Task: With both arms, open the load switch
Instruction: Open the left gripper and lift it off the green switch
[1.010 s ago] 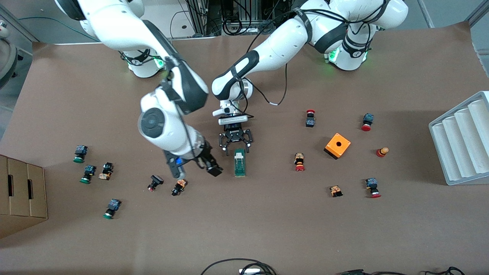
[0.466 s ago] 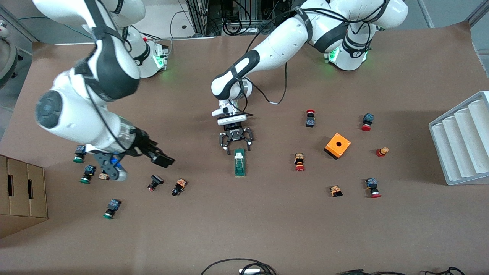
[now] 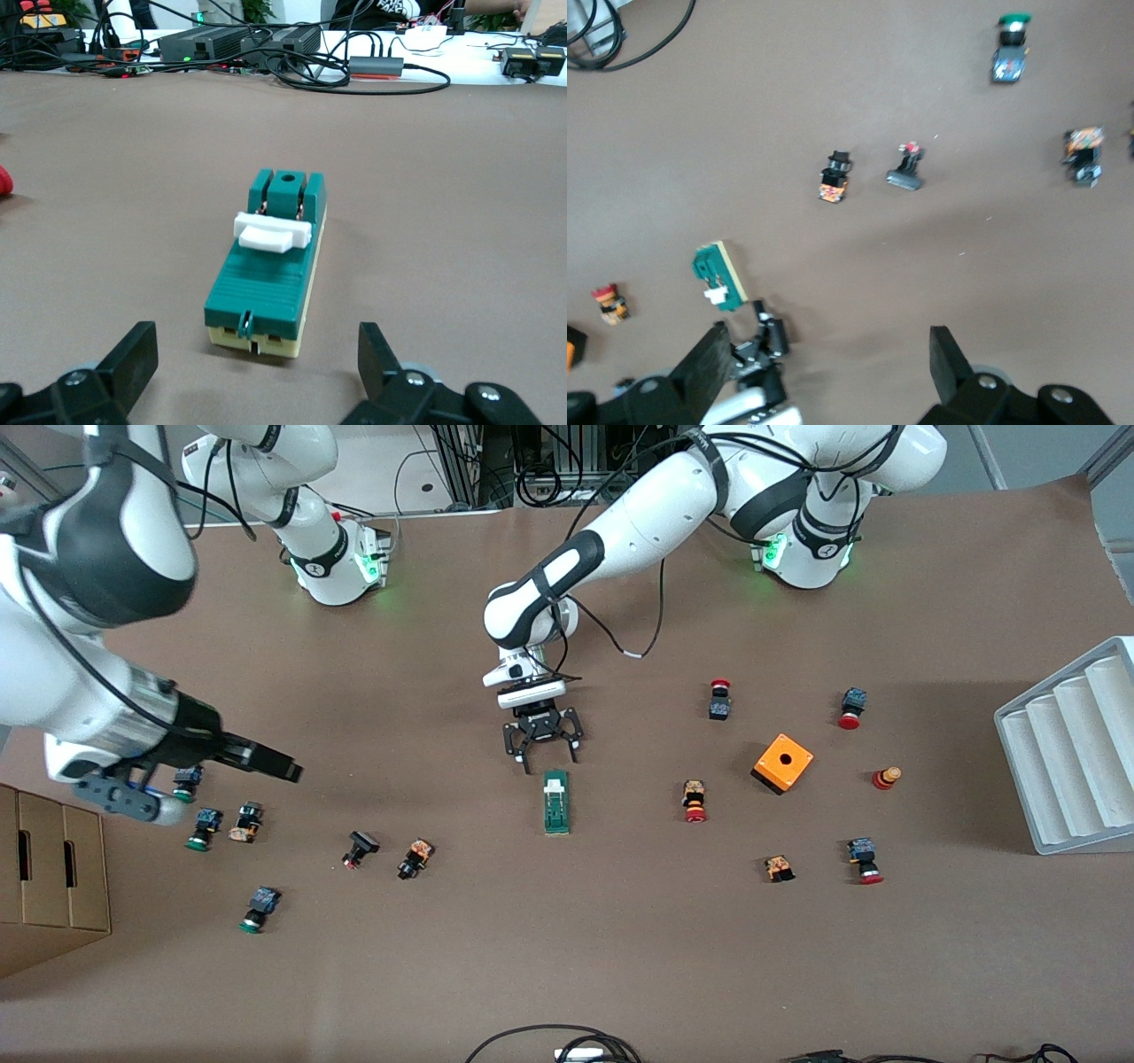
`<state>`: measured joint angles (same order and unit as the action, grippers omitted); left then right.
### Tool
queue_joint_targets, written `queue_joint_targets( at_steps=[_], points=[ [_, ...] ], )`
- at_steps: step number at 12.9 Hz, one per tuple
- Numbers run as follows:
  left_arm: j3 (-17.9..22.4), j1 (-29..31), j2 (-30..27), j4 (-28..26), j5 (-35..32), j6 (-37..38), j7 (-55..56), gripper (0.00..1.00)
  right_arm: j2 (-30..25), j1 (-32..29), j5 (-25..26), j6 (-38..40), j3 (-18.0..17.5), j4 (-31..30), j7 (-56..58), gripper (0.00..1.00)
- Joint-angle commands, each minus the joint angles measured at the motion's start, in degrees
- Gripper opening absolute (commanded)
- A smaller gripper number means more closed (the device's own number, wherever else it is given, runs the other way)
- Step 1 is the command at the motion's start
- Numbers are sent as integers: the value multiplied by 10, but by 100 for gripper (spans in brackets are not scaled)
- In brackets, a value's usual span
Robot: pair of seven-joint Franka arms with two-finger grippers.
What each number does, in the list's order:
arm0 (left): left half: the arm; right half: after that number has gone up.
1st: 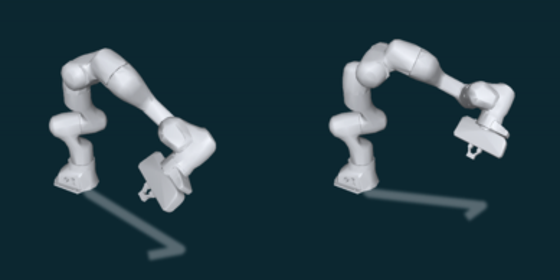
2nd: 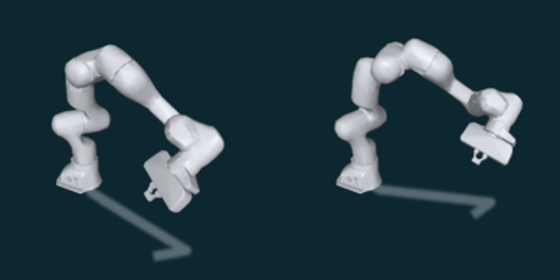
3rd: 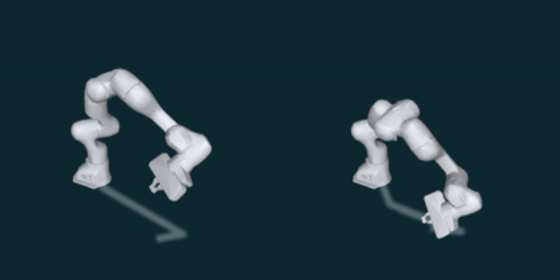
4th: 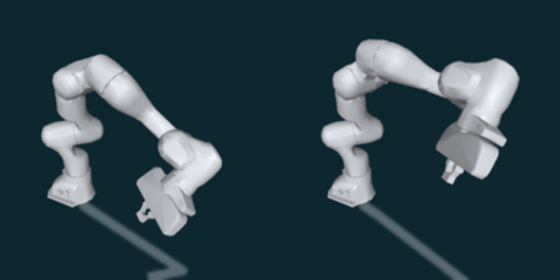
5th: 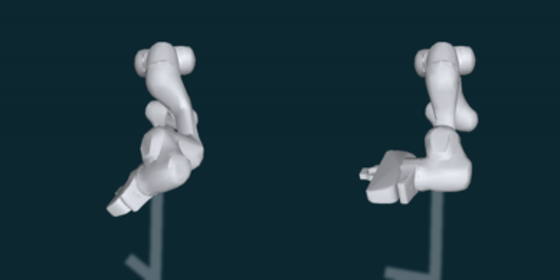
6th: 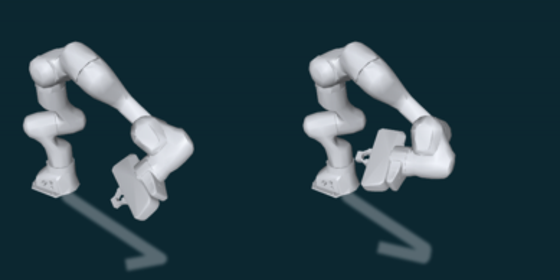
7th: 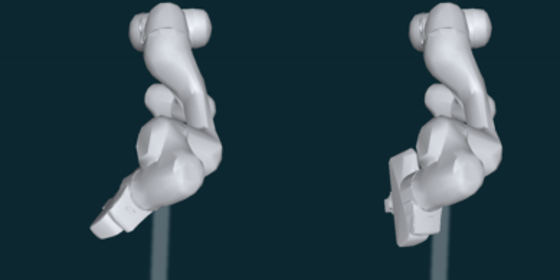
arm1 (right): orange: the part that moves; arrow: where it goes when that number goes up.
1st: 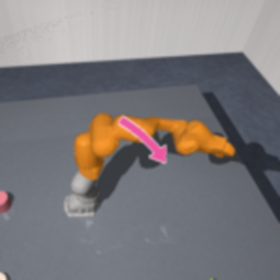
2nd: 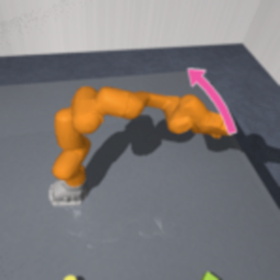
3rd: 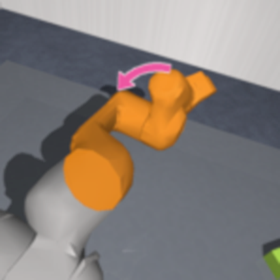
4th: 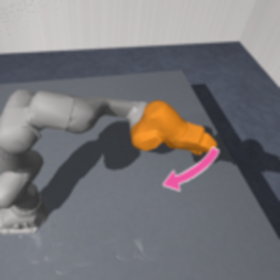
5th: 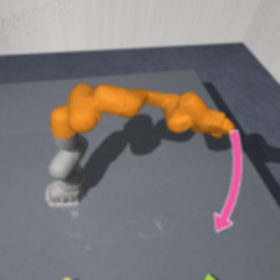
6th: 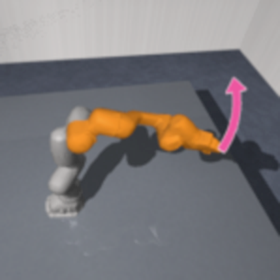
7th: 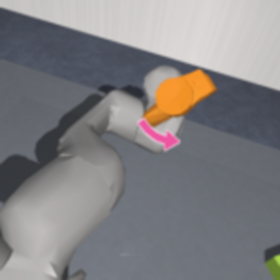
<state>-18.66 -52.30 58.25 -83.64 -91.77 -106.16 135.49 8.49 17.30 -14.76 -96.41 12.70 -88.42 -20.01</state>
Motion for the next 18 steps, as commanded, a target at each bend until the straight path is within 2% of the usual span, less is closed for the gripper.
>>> queue_joint_targets(
  at_steps=[1, 3, 7, 11, 16, 18],
  points=[
    [-12, 7, -60, -44, 32, -3, -28, 100, -41, -38, 21, 16, 5, -26, 117, 100],
    [-28, 25, -95, -56, 54, -3, -54, 100, -77, -59, 52, 13, 5, -55, 188, 100],
    [-47, 52, -137, -51, 88, -6, -113, 100, -127, -70, 90, -17, 5, -122, 229, 100],
    [-47, 63, -166, -53, 105, -25, -159, 100, -119, -69, 96, -16, 4, -119, 237, 100],
    [-52, 94, -211, -55, 162, -34, -321, 100, -105, -68, 111, -36, -2, -106, 238, 100],
    [-56, 105, -235, -56, 204, -34, -390, 100, -101, -54, 116, -14, -4, -89, 228, 100]
  ],
)
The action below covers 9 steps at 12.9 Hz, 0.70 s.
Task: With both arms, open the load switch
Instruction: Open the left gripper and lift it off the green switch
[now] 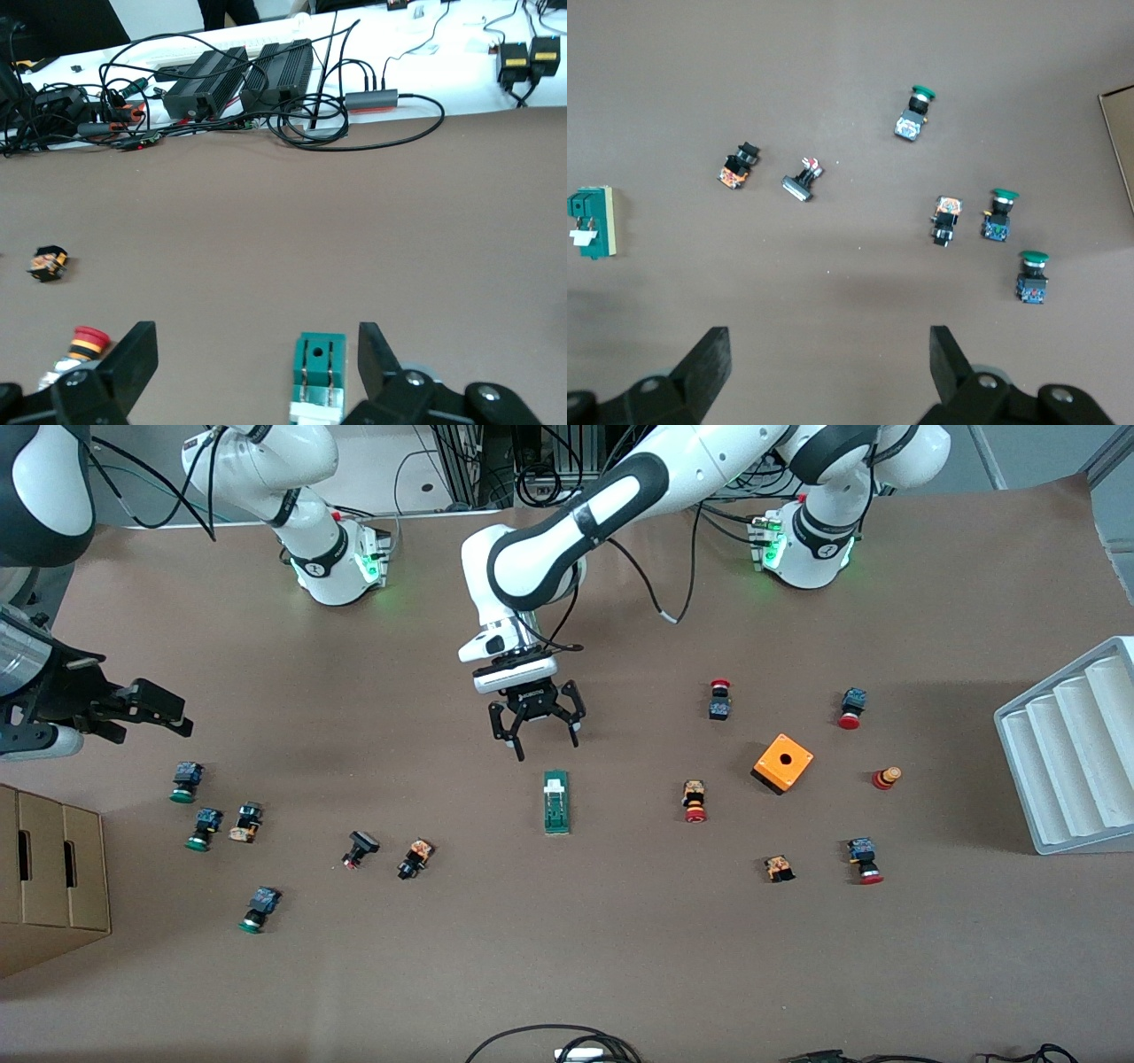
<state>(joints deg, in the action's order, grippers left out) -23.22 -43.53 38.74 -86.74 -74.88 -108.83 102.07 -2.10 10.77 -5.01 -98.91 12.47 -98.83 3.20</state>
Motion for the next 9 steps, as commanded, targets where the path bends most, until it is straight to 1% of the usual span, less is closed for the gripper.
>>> queue_joint_targets(
  at_steps=[1, 6, 9],
  points=[
    [-10, 22, -54, -25, 52, -8, -83, 100, 5, 12, 19, 10, -1, 16, -2, 100],
    [-17, 65, -108, -20, 123, -32, -200, 100, 7, 7, 20, 12, 5, 22, 4, 100],
    [-17, 95, -136, -11, 188, -60, -275, 100, 8, 6, 35, 8, 5, 25, 6, 100]
  ],
)
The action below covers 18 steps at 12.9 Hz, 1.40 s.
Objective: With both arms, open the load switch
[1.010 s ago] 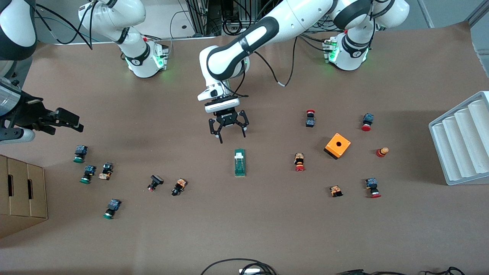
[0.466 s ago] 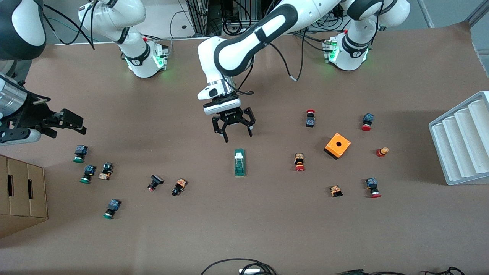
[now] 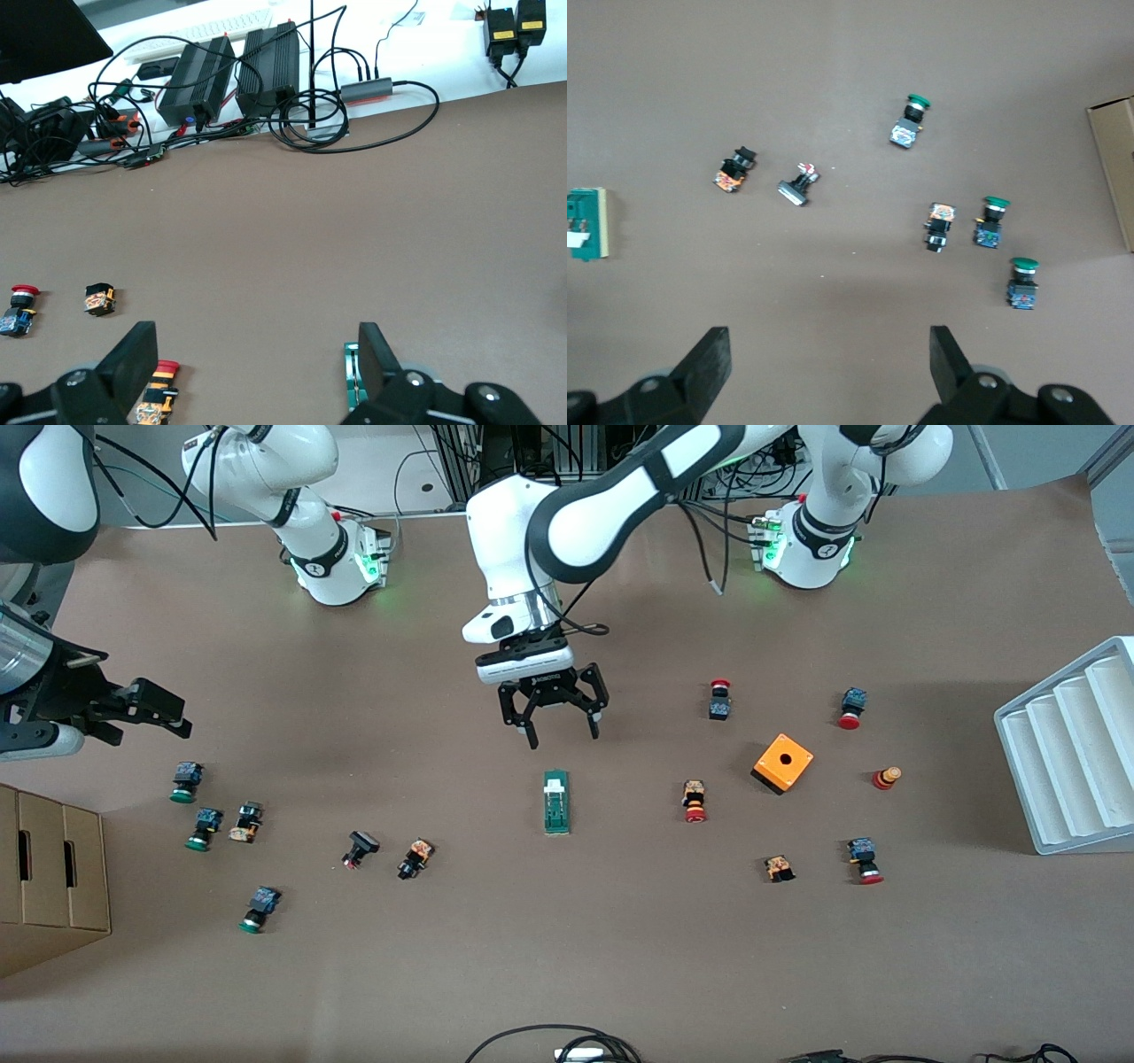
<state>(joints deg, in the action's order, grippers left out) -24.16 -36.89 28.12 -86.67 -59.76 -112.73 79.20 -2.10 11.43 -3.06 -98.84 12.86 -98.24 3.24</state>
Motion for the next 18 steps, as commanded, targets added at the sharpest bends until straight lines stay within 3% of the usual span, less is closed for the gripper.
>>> queue_joint_targets(
  at_steps=[1, 12, 14, 15, 17, 18],
  points=[
    [-7, 37, -38, -10, 53, -34, -72, 100, 9, -1, 17, 8, 1, 19, 5, 100],
    [0, 141, -111, 20, 254, -49, -317, 100, 1, 9, 21, 12, -9, 7, 3, 100],
    [29, 142, -122, 21, 292, -49, -356, 100, 0, 4, 21, 9, -13, 5, 4, 100],
    [41, 142, -127, 21, 316, -49, -380, 100, -1, -13, 21, 11, -36, 4, 4, 100],
    [70, 143, -142, 21, 368, -43, -432, 100, 0, -97, 21, 9, -117, 4, 5, 100],
    [84, 145, -148, 21, 390, -40, -463, 100, 0, -106, 23, 8, -131, 4, 5, 100]
  ],
)
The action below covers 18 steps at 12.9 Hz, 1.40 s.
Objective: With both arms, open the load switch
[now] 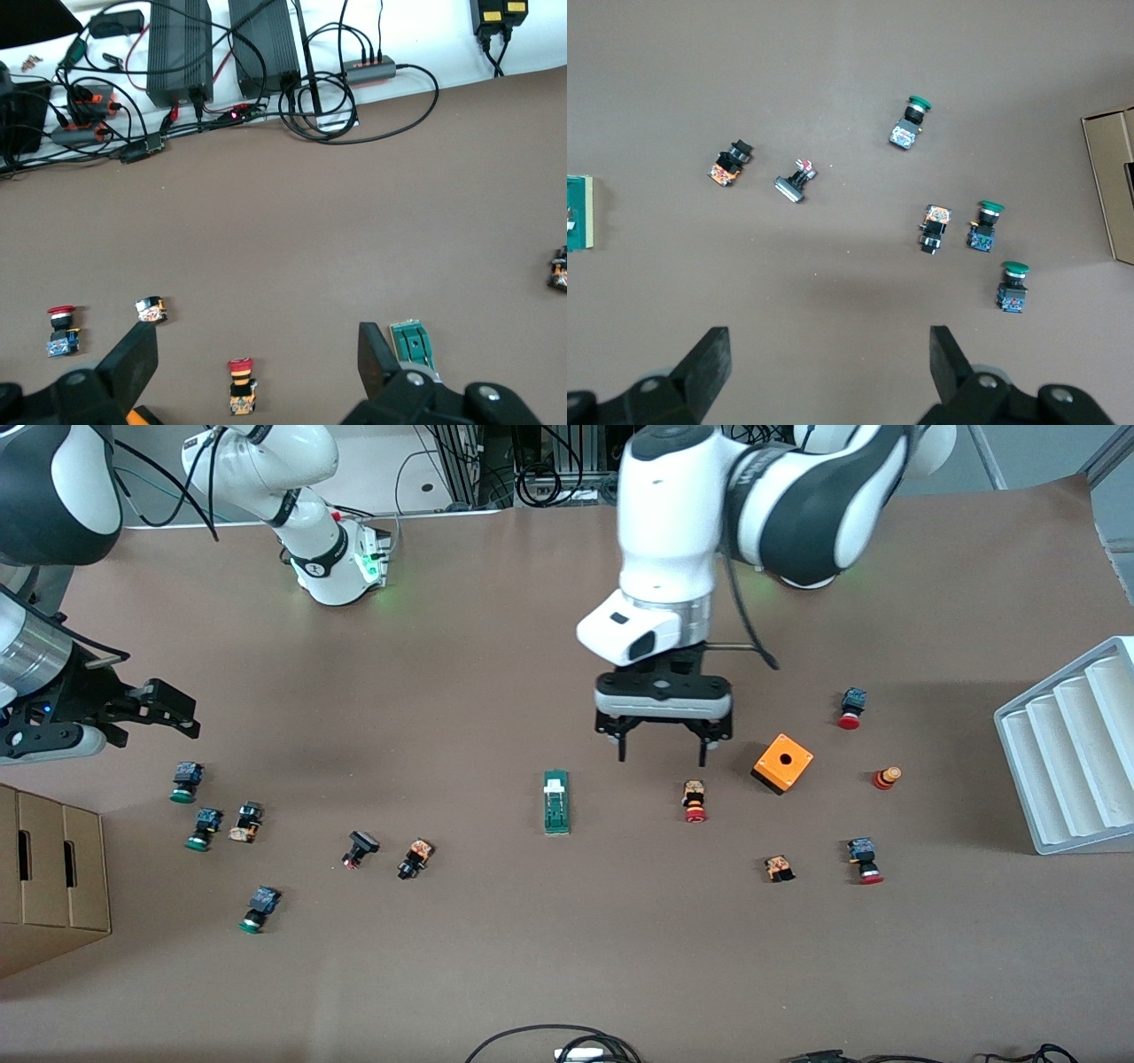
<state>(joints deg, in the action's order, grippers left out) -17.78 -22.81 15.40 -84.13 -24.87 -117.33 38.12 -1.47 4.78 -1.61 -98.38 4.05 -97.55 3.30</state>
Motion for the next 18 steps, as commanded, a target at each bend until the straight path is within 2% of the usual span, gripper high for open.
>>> queue_joint_targets(
  at_steps=[1, 4, 7, 10, 13, 15, 18],
  points=[
    [28, 5, -24, -4, 48, 11, -76, 100, -6, -39, 10, 0, -43, -3, 4, 100],
    [51, 5, -27, -8, 53, 21, -88, 100, -5, -42, 10, -8, -43, -3, 5, 100],
    [52, 25, -33, -11, 58, 35, -88, 100, -5, -40, 9, -9, -43, -3, 5, 100],
    [52, 74, -54, -12, 125, 66, -122, 100, -5, -37, 10, -9, -40, -3, 5, 100],
    [52, 95, -61, -12, 135, 95, -136, 100, -4, -14, 11, -12, -19, -2, 6, 100],
    [53, 119, -67, -20, 155, 98, -137, 100, -4, -15, 11, -13, -20, -2, 5, 100],
    [100, 145, -83, -26, 212, 137, -178, 100, -5, -15, 11, -12, -20, -2, 5, 100]
  ],
)
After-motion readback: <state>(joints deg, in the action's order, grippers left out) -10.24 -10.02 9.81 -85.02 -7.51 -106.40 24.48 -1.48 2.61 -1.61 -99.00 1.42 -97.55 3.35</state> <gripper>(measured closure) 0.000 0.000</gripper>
